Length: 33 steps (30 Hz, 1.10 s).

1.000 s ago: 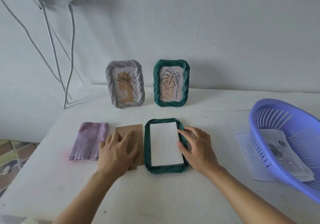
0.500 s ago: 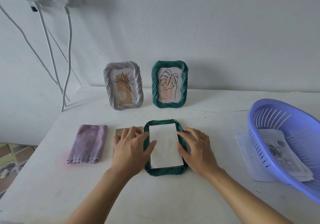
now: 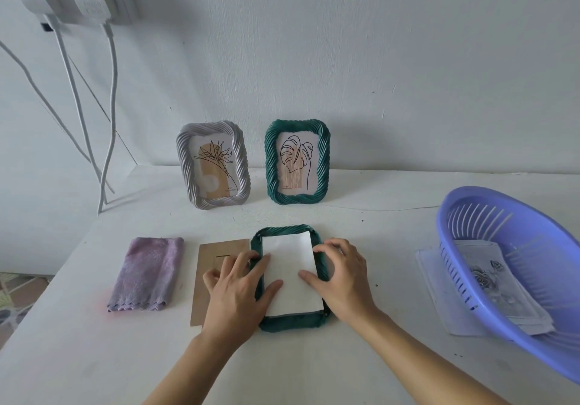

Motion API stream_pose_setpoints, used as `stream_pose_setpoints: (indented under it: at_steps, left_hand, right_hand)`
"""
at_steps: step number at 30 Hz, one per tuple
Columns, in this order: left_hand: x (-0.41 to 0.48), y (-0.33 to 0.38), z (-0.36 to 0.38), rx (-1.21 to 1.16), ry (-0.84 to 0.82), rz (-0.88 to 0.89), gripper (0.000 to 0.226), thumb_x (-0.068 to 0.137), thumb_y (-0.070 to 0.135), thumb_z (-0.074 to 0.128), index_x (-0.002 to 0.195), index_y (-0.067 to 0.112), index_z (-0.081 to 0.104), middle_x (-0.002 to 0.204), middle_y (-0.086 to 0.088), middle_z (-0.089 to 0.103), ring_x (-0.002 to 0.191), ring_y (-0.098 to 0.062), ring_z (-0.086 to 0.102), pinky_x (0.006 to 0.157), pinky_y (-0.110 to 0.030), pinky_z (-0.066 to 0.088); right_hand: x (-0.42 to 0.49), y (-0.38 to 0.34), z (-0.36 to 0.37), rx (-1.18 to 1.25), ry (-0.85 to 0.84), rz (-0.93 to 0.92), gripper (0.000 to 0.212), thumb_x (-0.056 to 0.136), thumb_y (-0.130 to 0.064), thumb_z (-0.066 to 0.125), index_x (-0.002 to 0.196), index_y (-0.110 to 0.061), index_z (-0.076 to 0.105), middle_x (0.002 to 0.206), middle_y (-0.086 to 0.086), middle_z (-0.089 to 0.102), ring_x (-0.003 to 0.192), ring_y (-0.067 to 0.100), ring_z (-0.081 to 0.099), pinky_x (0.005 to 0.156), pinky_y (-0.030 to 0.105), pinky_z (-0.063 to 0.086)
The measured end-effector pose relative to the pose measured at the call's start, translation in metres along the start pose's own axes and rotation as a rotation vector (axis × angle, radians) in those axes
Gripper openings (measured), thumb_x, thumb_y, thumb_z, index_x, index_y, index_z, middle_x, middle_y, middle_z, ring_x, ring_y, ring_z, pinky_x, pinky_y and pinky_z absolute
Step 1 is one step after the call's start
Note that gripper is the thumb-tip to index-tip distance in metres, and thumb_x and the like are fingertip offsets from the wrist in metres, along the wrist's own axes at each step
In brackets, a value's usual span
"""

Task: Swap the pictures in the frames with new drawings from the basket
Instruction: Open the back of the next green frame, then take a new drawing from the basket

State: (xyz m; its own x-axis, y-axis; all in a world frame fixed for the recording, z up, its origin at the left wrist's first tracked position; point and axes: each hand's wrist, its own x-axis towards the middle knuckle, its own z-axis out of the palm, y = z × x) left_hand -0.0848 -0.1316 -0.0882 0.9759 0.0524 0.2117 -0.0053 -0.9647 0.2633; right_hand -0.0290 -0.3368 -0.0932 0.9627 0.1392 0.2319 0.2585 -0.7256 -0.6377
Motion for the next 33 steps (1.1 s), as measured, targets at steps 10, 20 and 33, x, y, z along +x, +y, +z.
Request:
stream_pose_setpoints:
  at_steps: [10, 20, 33]
  left_hand:
    - [0.004, 0.0, -0.01, -0.014, -0.081, -0.03, 0.059, 0.088, 0.074, 0.033, 0.138, 0.045, 0.044, 0.129, 0.019, 0.047, 0.116, -0.012, 0.041, 0.087, -0.04, 0.026]
    - [0.017, 0.015, -0.033, -0.366, -0.025, -0.011, 0.049, 0.087, 0.043, 0.07, 0.129, 0.045, 0.046, 0.116, 0.025, 0.054, 0.112, 0.003, 0.048, 0.093, -0.034, 0.026]
    - [0.044, 0.072, -0.069, -1.19, -0.151, -0.226, 0.043, 0.087, 0.001, 0.071, 0.119, 0.03, 0.07, 0.107, 0.008, 0.075, 0.092, -0.015, 0.074, 0.081, -0.027, 0.054]
  right_hand:
    - [-0.002, -0.005, -0.002, 0.119, 0.04, 0.012, 0.025, 0.075, -0.038, 0.082, 0.079, -0.029, 0.059, 0.116, -0.015, 0.047, 0.119, 0.004, 0.041, 0.101, 0.034, 0.031]
    - [-0.004, -0.013, -0.023, 0.317, 0.026, 0.082, 0.016, 0.079, -0.042, 0.078, 0.081, -0.032, 0.066, 0.114, -0.024, 0.056, 0.121, 0.001, 0.043, 0.102, 0.038, 0.039]
    - [0.012, -0.003, -0.124, 0.167, 0.122, -0.097, 0.012, 0.089, -0.042, 0.061, 0.094, -0.031, 0.064, 0.1, -0.018, 0.064, 0.102, 0.007, 0.061, 0.089, 0.041, 0.049]
